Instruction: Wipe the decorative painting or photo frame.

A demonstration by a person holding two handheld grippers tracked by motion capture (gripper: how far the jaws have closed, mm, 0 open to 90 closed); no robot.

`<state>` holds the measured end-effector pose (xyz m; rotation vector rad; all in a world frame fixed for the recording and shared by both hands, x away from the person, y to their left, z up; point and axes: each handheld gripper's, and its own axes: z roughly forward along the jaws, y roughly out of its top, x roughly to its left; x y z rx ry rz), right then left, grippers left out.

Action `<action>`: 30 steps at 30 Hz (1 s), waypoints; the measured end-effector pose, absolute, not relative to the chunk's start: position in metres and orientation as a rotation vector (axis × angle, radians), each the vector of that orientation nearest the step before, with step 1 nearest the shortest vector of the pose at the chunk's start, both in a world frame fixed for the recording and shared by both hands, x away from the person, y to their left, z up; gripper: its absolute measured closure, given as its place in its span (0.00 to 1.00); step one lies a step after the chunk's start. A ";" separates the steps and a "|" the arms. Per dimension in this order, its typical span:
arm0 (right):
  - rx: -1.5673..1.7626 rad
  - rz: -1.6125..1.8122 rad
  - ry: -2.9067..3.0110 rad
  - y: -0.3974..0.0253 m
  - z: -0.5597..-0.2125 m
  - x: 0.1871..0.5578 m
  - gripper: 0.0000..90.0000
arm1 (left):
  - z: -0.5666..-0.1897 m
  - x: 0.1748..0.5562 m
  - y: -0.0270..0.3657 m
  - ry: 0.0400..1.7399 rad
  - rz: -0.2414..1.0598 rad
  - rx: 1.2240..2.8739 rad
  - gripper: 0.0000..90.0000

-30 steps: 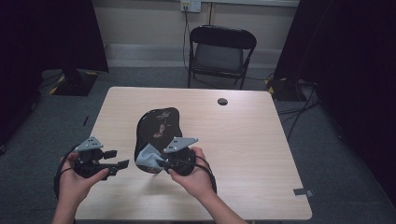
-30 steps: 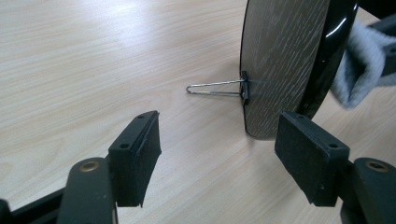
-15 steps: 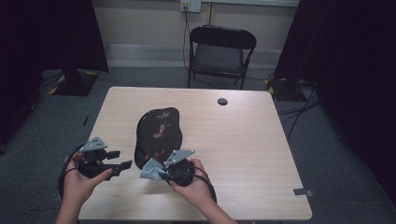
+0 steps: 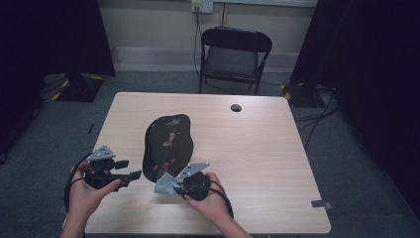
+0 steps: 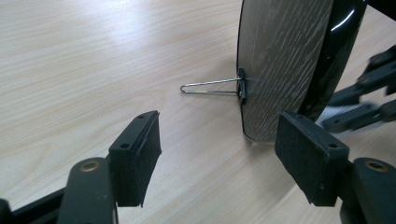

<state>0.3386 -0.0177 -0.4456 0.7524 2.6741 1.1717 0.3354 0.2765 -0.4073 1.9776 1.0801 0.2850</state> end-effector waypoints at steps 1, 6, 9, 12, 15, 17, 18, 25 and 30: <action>0.743 1.185 2.669 -0.018 -0.441 0.338 0.88 | -0.407 0.335 0.276 1.078 0.284 1.980 0.35; 0.702 1.268 2.608 -0.019 -0.409 0.335 0.87 | -0.407 0.335 0.275 1.077 0.283 1.979 0.35; 0.692 1.321 2.568 -0.019 -0.393 0.333 0.87 | -0.408 0.336 0.275 1.069 0.287 1.983 0.35; 0.690 1.340 2.555 -0.016 -0.386 0.335 0.87 | -0.408 0.336 0.274 1.072 0.290 1.983 0.35; 0.690 1.322 2.565 -0.012 -0.388 0.336 0.87 | -0.408 0.336 0.274 1.071 0.286 1.984 0.35; 0.688 1.300 2.578 -0.010 -0.394 0.337 0.87 | -0.408 0.337 0.273 1.072 0.286 1.981 0.35; 0.689 1.283 2.589 -0.009 -0.400 0.336 0.87 | -0.408 0.337 0.273 1.071 0.286 1.982 0.35; 0.718 1.197 2.663 -0.006 -0.433 0.336 0.87 | -0.408 0.337 0.273 1.070 0.286 1.984 0.35; 0.757 1.134 2.699 -0.008 -0.454 0.341 0.87 | -0.408 0.337 0.273 1.071 0.286 1.986 0.35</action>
